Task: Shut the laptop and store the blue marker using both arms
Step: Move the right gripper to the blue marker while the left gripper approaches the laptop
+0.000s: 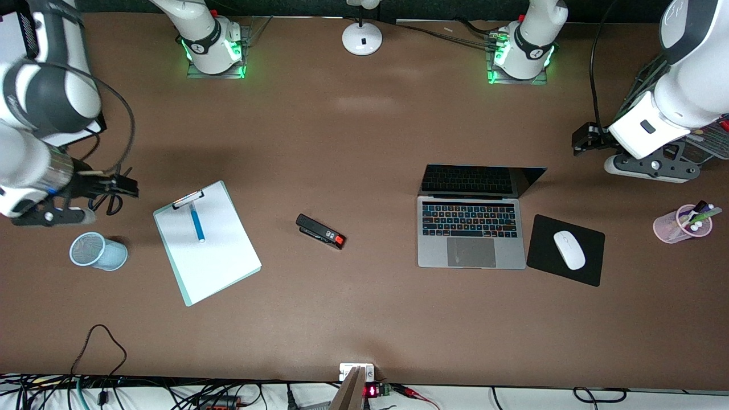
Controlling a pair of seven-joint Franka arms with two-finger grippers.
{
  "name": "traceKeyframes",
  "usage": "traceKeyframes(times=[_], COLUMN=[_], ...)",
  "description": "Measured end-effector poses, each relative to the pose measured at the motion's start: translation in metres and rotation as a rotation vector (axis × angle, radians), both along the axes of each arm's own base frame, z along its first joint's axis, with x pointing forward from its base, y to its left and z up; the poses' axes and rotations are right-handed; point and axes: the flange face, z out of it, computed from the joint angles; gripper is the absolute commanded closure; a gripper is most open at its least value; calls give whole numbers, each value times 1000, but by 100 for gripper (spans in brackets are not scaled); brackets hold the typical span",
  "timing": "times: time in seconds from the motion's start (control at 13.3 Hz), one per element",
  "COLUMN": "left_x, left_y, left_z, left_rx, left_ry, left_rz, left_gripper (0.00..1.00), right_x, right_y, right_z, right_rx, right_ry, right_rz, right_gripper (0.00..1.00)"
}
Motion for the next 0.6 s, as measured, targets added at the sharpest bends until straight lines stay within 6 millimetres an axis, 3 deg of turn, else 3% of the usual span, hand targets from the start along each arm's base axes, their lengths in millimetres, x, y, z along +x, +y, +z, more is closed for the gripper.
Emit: traceKeyframes(times=[0.08,0.23,0.45,0.6], left_x=[-2,-1,9,11], left_y=[-1,-3,-2,-3], left_z=[-2,-10,-25,-27], left_rx=[2,3,1,1], left_ry=[18,49,72,92], left_rz=[-5,-8,-8,-13], left_gripper=[87,100,100,100], right_x=[4,13,23,29], right_y=[4,13,37,42], right_z=[-13,-40,-76,-101], right_rx=[-1,-4,-6,-2], right_ry=[3,2,-3,-24], right_rz=[7,22,66,129], right_gripper=[0,0,0,0])
